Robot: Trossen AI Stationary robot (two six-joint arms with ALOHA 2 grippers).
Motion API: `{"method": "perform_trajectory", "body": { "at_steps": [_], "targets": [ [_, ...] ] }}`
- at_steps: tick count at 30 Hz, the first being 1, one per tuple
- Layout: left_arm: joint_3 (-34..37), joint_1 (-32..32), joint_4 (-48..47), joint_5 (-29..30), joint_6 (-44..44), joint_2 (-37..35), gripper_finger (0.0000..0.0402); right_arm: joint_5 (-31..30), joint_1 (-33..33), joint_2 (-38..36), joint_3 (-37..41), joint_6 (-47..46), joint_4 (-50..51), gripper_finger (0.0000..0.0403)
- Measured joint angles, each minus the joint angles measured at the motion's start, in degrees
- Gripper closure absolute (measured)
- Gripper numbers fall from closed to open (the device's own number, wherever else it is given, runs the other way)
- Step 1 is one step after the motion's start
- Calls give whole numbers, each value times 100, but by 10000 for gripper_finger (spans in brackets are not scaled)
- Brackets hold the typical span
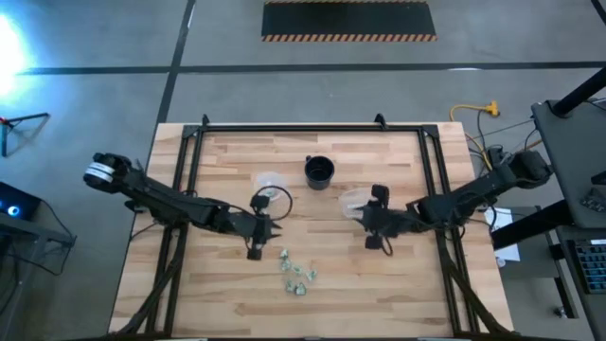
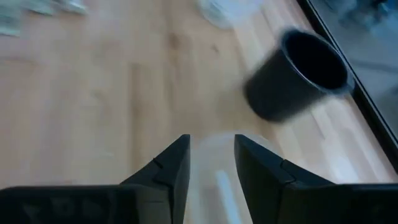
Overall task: Pick and place items into bin
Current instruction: Put the green stevia packet into the left transparent bin
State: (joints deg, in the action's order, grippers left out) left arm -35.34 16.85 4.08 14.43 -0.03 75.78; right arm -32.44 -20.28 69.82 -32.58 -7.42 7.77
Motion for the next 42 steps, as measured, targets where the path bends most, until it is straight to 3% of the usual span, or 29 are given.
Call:
{"method": "perform_trajectory", "body": {
  "at_steps": [7,11,15,42],
  "targets": [
    [-428,266,-57,-268,-7,686,331,-14,-760,0,0,6,-72,303],
    [-741,331,-622,-285,-276,975,331,-61,-941,0,0,-38,-76,313],
    [-986,389,-1114,-283,-555,1198,331,-71,-989,0,0,-60,-82,321],
    [-1049,625,-1201,-566,-715,1504,331,-61,-985,0,0,-176,-117,330]
  ]
}}
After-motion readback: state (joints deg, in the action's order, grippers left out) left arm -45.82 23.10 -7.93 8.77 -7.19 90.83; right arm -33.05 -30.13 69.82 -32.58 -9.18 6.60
